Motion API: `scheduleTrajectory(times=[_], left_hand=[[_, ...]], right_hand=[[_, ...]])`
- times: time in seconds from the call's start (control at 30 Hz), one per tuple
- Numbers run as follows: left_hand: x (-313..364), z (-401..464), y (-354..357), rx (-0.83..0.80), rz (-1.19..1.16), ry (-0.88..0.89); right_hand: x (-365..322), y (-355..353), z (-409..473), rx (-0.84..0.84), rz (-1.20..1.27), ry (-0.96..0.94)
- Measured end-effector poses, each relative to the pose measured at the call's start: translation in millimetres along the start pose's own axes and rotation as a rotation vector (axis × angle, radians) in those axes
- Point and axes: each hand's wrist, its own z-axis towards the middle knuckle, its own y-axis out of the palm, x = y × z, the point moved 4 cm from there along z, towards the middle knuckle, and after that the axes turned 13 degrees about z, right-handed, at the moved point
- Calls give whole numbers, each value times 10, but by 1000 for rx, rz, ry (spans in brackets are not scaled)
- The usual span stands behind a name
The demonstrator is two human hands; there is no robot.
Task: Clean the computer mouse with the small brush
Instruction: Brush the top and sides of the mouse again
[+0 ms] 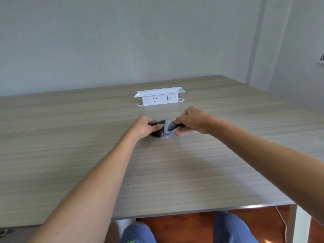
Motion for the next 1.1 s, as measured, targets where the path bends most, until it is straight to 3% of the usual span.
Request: scheduleTrajectory(times=[0.13,0.33,0.53,0.73,0.93,1.1], left_hand=[[-15,12,-9,-7,1,-1],[31,-33,-28,11,28,-15],[15,-31,-17,13,-14,0],[-1,-17,-6,20,-9,-29],[4,-33,8,26,-40,-17],[-16,-11,-5,25,-20,-23]], right_hand=[[14,12,40,104,-87,-41],[28,232,-88,-22,4,-5],[-17,74,-2,170,-70,-49],[89,288,-100,21,37,42],[24,47,37,222,-56,-25],[61,224,-71,35,68,68]])
